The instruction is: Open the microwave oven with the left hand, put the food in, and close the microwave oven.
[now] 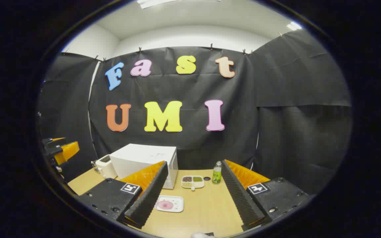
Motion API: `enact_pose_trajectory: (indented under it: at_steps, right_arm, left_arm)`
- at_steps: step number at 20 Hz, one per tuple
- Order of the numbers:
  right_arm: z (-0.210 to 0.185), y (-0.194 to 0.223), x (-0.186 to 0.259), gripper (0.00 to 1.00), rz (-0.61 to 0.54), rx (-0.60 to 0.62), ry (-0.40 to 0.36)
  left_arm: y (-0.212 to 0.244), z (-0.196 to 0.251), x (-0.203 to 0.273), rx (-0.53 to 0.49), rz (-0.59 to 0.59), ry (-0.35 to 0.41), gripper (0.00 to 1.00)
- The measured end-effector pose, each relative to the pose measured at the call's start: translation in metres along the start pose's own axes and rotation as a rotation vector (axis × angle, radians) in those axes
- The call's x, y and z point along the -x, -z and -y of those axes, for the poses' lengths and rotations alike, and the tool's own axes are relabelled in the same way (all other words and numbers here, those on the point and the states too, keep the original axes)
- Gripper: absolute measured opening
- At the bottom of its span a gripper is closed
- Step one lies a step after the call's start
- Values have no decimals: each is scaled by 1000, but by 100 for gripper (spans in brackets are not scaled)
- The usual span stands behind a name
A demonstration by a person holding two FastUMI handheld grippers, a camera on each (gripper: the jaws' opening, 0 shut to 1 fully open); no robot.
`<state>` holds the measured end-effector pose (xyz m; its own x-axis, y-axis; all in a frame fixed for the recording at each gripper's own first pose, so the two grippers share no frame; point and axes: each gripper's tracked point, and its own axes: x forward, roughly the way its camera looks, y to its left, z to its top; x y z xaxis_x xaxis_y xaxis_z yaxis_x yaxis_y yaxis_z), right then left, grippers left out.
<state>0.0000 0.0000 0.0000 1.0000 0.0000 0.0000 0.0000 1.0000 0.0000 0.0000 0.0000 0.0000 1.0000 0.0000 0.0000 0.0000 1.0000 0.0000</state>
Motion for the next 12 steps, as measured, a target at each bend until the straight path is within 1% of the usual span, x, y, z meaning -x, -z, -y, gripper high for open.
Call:
enact_pose_trajectory:
  at_steps: [1,2,3,8,9,12]
  right_arm:
    - [0,0,0,100,-2,-2,0]
    - [-1,1,-1,96,1,-4,-3]
    - [-1,2,-2,100,-1,-3,-3]
    - [5,6,-9,100,-7,-6,0]
    - [6,5,-11,96,-9,-6,2]
    - [11,7,-15,96,-14,-6,7]
  left_arm:
    - [1,1,0,-1,-4,3,96]
    - [2,1,-1,-3,-5,3,95]
    - [3,2,-5,-4,-10,4,95]
    - [18,10,-28,-24,-23,5,96]
    - [20,12,-31,-25,-22,9,96]
    - [28,23,-47,-22,-21,22,96]
